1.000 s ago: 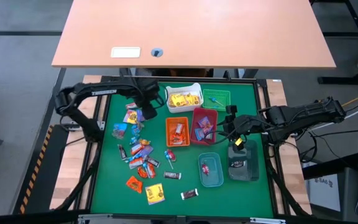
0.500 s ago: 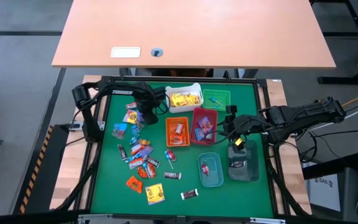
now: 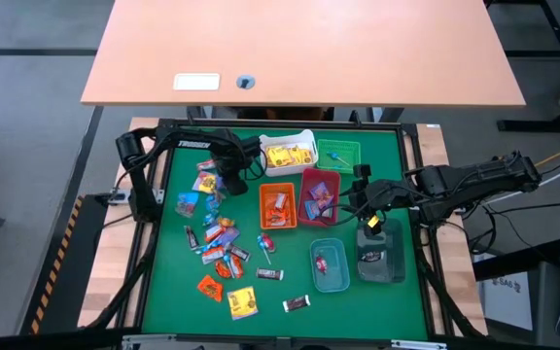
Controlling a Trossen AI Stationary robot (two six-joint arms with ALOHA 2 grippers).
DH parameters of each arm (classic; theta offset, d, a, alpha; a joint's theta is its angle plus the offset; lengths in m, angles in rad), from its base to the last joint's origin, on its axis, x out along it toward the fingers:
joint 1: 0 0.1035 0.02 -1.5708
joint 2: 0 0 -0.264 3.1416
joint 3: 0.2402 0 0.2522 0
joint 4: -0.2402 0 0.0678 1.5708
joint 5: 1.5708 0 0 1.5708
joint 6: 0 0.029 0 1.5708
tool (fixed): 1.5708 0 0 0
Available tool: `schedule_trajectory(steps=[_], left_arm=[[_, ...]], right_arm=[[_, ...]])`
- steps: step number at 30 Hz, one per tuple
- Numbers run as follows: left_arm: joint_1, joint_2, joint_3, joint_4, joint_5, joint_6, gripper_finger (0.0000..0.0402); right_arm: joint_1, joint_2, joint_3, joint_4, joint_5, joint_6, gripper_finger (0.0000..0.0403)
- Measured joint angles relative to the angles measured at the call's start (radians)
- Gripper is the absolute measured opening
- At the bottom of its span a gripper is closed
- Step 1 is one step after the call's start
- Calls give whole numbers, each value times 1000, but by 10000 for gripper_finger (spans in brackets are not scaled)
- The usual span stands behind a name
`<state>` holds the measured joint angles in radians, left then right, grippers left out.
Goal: Sort candy
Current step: Put the purple bag of candy into the red bin
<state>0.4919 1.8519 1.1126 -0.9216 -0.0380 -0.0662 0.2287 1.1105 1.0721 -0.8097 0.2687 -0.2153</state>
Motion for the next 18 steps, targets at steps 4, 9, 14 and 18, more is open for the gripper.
schedule_trajectory(steps=[4, 9, 14, 18], left_arm=[[0, 0, 0, 3, -3, -1, 6], [0, -16, -4, 2, -5, 24, 1], [-3, -78, -5, -17, 0, 16, 0], [-19, -135, -5, -27, 14, 13, 0]], right_arm=[[0, 0, 0, 0, 0, 0, 166], [0, 0, 0, 0, 0, 1, 166], [0, 0, 0, 0, 0, 1, 166], [0, 0, 0, 9, 0, 1, 166]])
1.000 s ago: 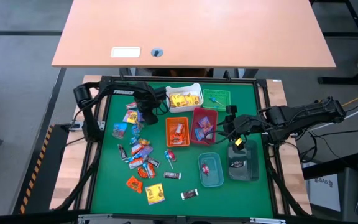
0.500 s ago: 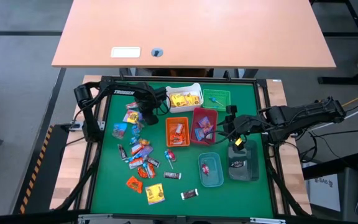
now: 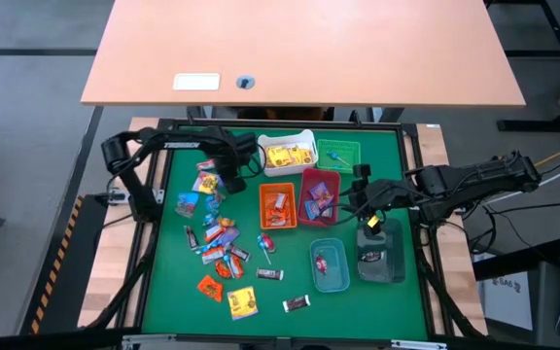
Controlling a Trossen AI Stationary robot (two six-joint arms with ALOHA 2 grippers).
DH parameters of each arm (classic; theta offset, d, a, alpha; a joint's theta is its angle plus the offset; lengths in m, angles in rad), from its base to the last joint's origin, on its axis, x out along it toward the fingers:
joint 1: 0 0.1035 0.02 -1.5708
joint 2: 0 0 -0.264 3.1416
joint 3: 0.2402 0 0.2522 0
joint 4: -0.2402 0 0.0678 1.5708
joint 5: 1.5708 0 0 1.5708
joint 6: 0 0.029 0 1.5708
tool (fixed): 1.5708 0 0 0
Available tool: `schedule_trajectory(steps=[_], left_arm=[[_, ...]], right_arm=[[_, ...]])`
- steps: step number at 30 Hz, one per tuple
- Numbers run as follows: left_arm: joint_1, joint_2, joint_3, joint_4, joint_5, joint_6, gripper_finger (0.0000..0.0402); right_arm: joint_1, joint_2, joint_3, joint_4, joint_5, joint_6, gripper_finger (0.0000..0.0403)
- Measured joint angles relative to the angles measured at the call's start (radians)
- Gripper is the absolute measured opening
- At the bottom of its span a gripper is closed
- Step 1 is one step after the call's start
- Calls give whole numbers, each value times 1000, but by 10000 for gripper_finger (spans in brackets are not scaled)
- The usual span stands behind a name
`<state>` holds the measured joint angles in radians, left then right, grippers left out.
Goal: Sort candy
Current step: Put the purple bag of candy into the red bin
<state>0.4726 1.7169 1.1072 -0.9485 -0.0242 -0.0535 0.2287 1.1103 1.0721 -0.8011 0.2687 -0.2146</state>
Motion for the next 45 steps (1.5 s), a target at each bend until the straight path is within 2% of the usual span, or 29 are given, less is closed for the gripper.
schedule_trajectory(steps=[10, 17, 22, 26, 30, 34, 37, 45], left_arm=[[-79, -189, 2, 12, 178, -43, 0], [-173, -272, 2, 255, 179, -131, 0], [-244, -276, 2, 574, 152, -131, 0], [-295, -276, 3, 842, 101, -114, 0], [-345, -276, 3, 1024, 17, -94, 0], [-378, -276, 3, 1098, -70, -93, 0], [-399, -275, 3, 1121, -119, -93, 0], [-429, -275, 3, 1160, -125, -92, 0]], right_arm=[[0, 0, 0, 214, 0, -54, 166], [0, 1, 0, 397, 1, -109, 166], [0, 22, 0, 521, 29, -108, 166], [0, 62, 1, 613, 103, -107, 166], [0, 106, 1, 689, 211, -107, 166], [0, 138, 0, 773, 296, -106, 166], [0, 156, 0, 832, 319, -106, 166], [0, 181, 1, 848, 323, -106, 166]])
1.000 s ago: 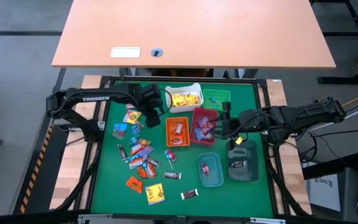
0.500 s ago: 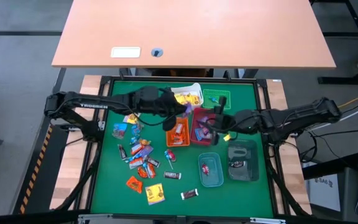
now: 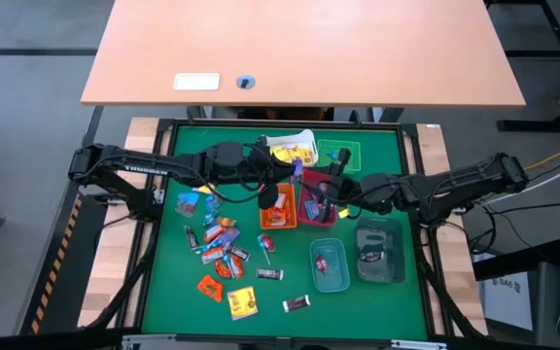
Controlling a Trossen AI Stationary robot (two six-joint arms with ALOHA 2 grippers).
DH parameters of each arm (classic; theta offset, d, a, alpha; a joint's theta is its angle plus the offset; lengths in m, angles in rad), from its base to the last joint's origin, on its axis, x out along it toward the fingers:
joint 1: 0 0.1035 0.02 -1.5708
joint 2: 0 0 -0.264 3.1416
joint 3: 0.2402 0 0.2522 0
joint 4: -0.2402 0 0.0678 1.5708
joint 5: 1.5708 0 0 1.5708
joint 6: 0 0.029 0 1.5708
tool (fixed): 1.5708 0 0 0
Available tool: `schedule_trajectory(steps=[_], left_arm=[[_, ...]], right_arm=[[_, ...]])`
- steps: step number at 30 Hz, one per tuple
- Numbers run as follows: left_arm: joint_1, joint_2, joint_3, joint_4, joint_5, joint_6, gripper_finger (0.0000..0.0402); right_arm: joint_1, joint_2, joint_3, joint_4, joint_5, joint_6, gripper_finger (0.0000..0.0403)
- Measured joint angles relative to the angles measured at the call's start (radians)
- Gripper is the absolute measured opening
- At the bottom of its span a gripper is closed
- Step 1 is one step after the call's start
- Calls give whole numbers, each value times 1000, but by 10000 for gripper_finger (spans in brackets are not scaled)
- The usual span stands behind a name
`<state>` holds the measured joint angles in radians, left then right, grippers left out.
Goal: Sort candy
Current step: Put the purple bag of candy into the red bin
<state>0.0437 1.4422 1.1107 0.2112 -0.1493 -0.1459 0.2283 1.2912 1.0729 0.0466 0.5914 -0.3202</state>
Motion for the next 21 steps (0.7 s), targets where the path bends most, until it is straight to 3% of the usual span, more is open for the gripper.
schedule_trajectory(steps=[17, 21], left_arm=[[-37, 0, 0, 25, -3, 0, 0], [-38, 0, 0, 24, 1, 0, 0]], right_arm=[[0, 16, 0, -22, 0, -3, 165], [0, 16, 0, -23, 0, -3, 141]])
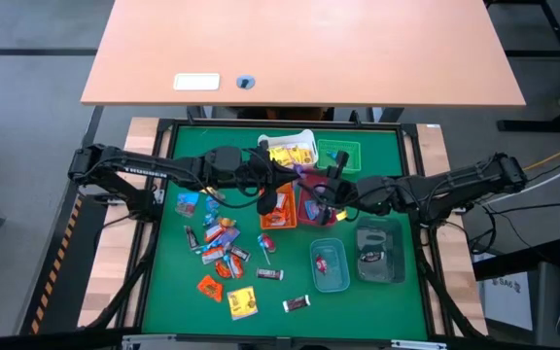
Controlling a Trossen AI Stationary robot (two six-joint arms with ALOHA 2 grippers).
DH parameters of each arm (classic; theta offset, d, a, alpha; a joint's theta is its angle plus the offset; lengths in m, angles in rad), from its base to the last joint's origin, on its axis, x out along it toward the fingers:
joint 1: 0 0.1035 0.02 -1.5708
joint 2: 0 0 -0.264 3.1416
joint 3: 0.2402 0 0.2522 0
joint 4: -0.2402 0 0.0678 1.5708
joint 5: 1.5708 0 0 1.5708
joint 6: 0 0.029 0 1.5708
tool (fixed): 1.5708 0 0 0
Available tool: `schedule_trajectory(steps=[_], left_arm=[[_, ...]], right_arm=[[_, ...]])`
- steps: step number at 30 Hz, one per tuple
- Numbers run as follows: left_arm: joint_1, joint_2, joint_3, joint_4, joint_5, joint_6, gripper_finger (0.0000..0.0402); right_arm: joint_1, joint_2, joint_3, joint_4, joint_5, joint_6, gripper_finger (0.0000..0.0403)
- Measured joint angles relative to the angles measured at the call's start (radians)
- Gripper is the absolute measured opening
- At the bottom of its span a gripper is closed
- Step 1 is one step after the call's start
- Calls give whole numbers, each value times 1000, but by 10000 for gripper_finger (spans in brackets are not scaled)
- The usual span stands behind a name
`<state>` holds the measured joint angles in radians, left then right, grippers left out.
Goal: Sort candy
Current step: Put the purple bag of candy into the red bin
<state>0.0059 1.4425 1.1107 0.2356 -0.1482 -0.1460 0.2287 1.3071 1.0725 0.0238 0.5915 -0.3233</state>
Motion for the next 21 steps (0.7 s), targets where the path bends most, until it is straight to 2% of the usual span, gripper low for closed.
schedule_trajectory(steps=[10, 17, 21], left_arm=[[0, 0, 0, -4, 0, 0, 0], [0, 0, 0, -9, 0, 29, 0], [0, 0, -1, -38, -12, 73, 15]], right_arm=[[0, 0, 0, -6, 9, -25, 12], [0, -1, 0, -16, 3, -24, 25], [0, -1, 1, -87, -2, -24, 13]])
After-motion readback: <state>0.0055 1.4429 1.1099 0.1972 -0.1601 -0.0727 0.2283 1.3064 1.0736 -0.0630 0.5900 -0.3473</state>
